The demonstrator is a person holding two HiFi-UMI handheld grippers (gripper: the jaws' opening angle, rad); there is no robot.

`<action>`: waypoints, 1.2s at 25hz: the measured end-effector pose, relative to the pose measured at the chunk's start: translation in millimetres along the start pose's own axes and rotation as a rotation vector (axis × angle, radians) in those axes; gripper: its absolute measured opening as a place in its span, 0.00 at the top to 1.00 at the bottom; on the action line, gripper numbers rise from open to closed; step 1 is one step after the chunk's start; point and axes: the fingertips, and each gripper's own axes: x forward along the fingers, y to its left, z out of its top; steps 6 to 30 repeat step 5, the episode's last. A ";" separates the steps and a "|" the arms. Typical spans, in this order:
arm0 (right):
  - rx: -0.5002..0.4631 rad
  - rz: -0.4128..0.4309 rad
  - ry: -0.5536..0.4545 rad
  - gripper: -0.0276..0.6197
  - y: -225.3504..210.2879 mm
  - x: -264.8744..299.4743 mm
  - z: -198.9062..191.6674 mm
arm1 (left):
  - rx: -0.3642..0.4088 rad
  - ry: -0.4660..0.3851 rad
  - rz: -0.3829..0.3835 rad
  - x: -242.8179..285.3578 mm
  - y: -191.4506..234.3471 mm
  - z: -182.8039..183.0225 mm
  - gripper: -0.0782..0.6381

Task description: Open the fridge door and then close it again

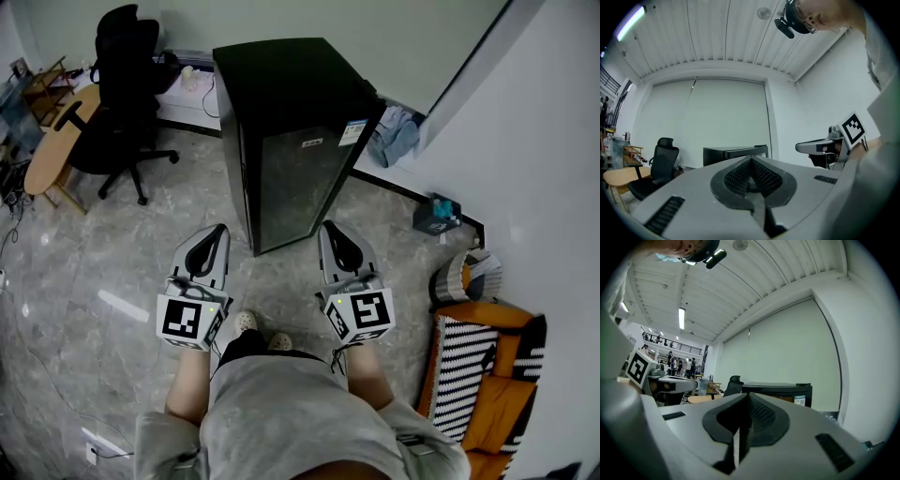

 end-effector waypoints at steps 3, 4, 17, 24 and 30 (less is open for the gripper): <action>0.001 0.001 -0.002 0.92 -1.0 0.9 2.1 | -0.009 0.019 0.012 1.5 0.0 3.4 0.87; 0.001 0.002 -0.003 0.92 -1.5 1.3 3.1 | -0.010 0.021 0.016 2.4 0.0 5.1 0.87; 0.001 0.003 -0.004 0.92 -1.9 1.7 4.1 | -0.012 0.022 0.019 3.3 -0.1 6.7 0.87; 0.001 0.003 -0.004 0.92 -1.9 1.7 4.1 | -0.012 0.022 0.019 3.3 -0.1 6.7 0.87; 0.001 0.003 -0.004 0.92 -1.9 1.7 4.1 | -0.012 0.022 0.019 3.3 -0.1 6.7 0.87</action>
